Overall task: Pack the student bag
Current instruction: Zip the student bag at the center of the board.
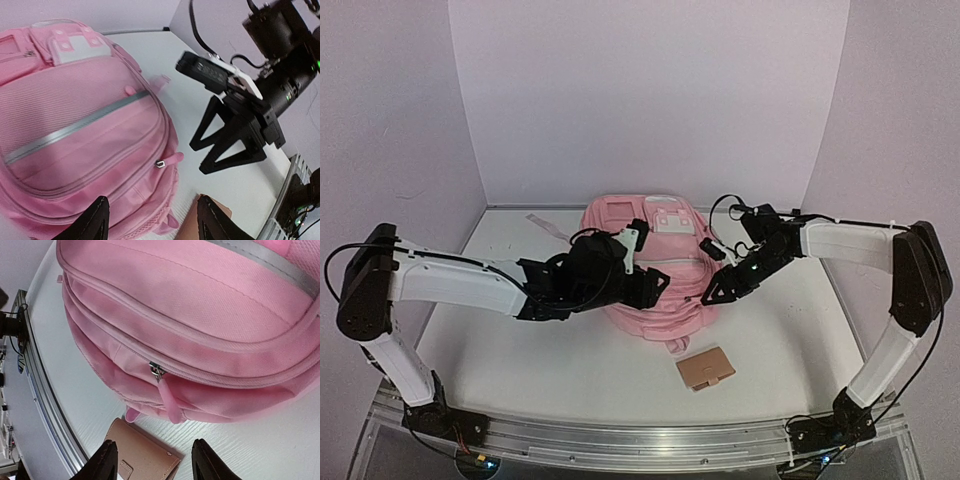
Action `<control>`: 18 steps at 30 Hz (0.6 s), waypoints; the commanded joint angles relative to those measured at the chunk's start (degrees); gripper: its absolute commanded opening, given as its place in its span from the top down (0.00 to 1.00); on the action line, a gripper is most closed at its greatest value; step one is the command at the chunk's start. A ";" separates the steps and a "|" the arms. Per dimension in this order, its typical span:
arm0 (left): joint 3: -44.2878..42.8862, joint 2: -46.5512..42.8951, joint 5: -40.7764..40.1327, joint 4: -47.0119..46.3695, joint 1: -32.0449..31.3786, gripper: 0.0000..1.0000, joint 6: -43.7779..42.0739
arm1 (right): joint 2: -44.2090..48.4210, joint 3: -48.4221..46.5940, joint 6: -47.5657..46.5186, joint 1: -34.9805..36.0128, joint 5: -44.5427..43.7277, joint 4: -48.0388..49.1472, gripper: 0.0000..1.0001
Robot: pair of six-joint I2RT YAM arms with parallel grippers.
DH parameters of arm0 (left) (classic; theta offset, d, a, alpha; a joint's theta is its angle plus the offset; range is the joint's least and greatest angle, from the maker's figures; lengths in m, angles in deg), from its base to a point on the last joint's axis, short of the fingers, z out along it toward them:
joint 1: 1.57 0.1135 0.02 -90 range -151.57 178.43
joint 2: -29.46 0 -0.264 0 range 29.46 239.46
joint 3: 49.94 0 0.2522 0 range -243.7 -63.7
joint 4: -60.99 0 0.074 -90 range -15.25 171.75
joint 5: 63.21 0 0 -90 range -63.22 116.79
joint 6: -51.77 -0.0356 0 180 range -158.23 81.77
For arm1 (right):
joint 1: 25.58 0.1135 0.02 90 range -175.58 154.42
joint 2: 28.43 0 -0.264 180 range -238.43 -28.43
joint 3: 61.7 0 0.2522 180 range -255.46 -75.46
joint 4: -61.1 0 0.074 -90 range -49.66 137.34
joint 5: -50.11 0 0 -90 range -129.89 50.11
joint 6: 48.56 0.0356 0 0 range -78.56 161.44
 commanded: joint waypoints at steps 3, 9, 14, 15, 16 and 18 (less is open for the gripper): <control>4.68 -6.81 -4.81 0.71 0.55 0.39 3.59 | -2.06 -4.84 -3.71 1.32 -5.41 -1.69 0.51; 4.45 -6.61 -5.25 2.03 0.62 0.38 3.75 | -5.71 -7.23 -2.62 2.40 -3.58 -2.22 0.54; 3.88 -6.08 -5.14 2.81 0.79 0.37 3.62 | -7.37 -7.82 -2.38 3.15 -3.19 -2.53 0.58; 3.74 -6.03 -5.08 3.10 0.88 0.37 3.56 | -7.53 -7.78 -2.35 3.21 -3.05 -2.58 0.59; 3.62 -5.98 -5.02 3.43 0.97 0.36 3.50 | -7.73 -7.71 -2.31 3.26 -2.87 -2.62 0.60; 3.24 -5.80 -5.13 4.42 1.13 0.36 3.40 | -7.79 -7.66 -2.28 3.46 -2.34 -2.73 0.62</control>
